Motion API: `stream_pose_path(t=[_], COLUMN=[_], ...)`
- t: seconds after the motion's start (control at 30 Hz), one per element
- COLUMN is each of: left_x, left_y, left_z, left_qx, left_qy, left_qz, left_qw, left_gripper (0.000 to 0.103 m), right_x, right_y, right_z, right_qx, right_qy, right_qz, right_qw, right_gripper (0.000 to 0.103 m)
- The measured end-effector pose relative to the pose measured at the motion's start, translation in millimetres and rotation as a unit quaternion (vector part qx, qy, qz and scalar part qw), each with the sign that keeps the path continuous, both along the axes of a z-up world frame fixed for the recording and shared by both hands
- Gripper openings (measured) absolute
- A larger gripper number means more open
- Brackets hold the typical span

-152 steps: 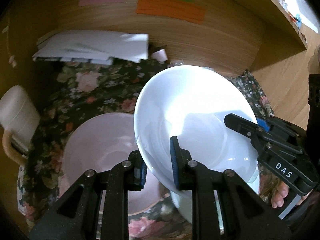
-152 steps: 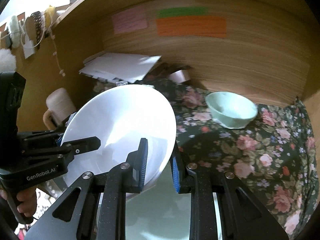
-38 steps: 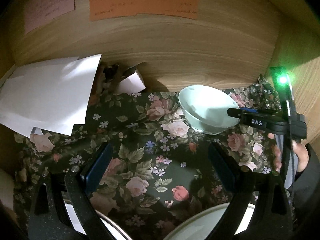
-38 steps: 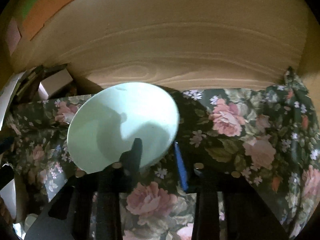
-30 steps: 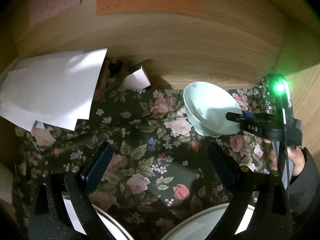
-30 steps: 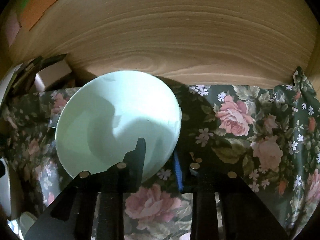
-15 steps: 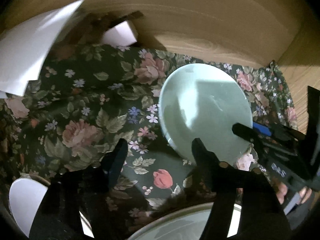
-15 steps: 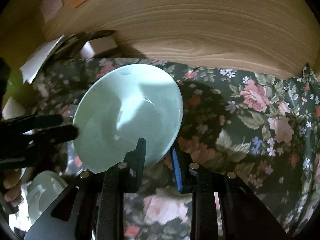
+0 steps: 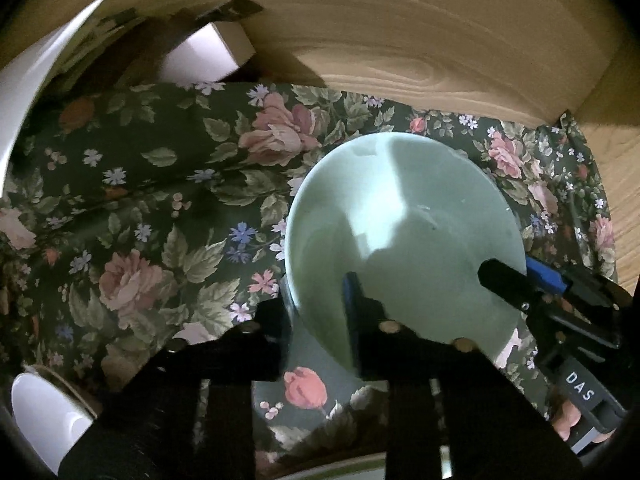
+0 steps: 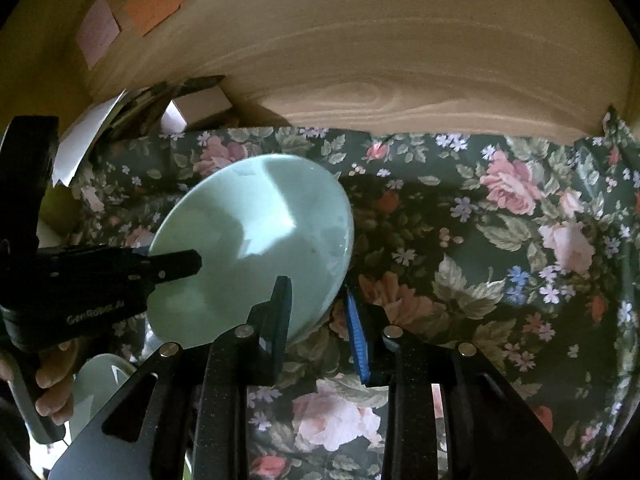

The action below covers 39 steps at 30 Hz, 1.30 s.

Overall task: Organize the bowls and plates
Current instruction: 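Lift the mint green bowl with both tools and carry it over the nested bowls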

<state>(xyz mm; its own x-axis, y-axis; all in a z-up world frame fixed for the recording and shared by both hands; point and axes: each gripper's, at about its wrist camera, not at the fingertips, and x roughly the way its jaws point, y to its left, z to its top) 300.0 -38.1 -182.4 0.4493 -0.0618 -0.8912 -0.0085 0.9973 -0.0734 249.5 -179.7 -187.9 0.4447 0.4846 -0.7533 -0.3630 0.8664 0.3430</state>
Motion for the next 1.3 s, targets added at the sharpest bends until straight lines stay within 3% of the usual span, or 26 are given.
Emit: stream_pose_path(t=[0.1, 0.47, 0.8, 1.03, 1.3], left_x=[3.0, -12.5, -57.4, -89.7, -127.0], left_y=[1.1, 4.1, 19.8, 36.8, 57.4], left_z=[-3.7, 1.8, 42.9, 61.5, 78.2], left_qx=[-0.001, -0.003, -0.010, -0.020, -0.020], left_qy=[0.002, -0.016, -0.084, -0.117, -0.146], left_qz=[0.006, 0.006, 0.002, 0.007, 0.016], left_qw=[1.0000, 0.9998, 0.9965, 0.9929, 0.9890], left_gripper=[0.013, 0.013, 0.013, 0.013, 0.013], right_x=[-1.5, -10.9, -42.4, -69.0, -94.6], right_y=[-0.8, 1.3, 10.3, 24.6, 48.1], right_z=[1.4, 7.7, 36.9, 62.6, 76.4], right_qx=[0.001, -0.009, -0.004, 0.001, 0.002], right_qy=[-0.005, -0.016, -0.053, -0.103, -0.126], right_qz=[0.000, -0.004, -0.011, -0.016, -0.005], right_qw=[1.000, 1.000, 0.999, 0.995, 0.992], right_gripper=[0.023, 0.022, 0.022, 0.022, 0.022])
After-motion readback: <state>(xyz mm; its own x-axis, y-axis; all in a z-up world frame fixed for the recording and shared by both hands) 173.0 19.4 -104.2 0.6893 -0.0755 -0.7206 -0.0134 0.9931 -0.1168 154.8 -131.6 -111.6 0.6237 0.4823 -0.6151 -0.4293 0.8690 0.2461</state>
